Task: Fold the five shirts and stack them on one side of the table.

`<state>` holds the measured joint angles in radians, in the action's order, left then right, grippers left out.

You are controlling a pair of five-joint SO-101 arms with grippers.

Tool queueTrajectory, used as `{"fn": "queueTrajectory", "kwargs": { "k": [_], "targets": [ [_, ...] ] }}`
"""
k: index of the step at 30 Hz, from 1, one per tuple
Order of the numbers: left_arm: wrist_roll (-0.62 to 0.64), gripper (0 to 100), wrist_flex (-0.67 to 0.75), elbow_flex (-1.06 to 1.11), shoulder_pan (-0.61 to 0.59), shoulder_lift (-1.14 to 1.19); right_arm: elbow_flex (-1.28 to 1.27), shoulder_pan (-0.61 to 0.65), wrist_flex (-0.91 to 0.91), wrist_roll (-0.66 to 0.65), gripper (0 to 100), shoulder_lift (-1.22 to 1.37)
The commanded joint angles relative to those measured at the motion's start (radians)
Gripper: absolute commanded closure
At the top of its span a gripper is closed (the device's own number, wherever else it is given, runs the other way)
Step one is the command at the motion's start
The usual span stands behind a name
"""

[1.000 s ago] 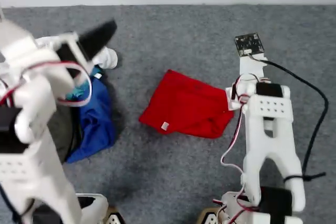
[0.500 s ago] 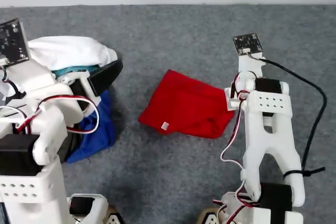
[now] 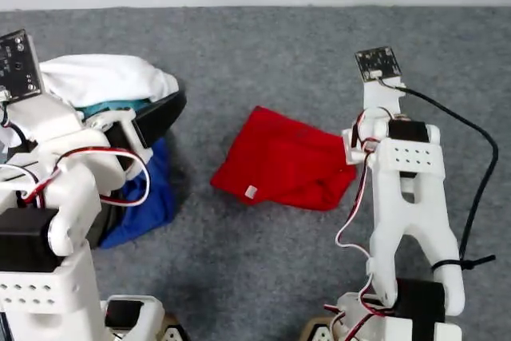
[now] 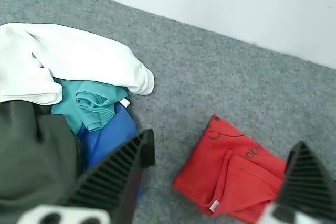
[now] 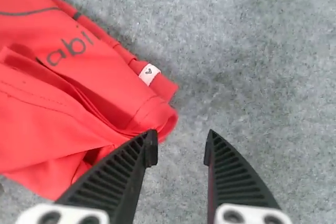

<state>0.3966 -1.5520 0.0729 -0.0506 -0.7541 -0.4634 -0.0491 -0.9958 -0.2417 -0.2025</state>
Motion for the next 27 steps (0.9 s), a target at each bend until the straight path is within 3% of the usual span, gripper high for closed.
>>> {"fn": "queueTrajectory", "kwargs": {
  "k": [1,11,16,27],
  "targets": [
    [-0.006,62,0.018,0.001,0.000,-0.012,-0.035,0.002,0.081,-0.011,86.8,-0.002],
    [-0.006,62,0.012,0.001,0.000,-0.012,-0.026,-0.001,0.137,-0.011,87.7,0.154],
    [-0.006,62,0.012,0.002,0.000,-0.012,0.020,-0.004,0.136,-0.014,99.5,0.193],
    [-0.006,62,0.012,0.002,0.000,-0.012,0.038,-0.004,0.216,-0.021,98.9,0.194]
  ]
}}
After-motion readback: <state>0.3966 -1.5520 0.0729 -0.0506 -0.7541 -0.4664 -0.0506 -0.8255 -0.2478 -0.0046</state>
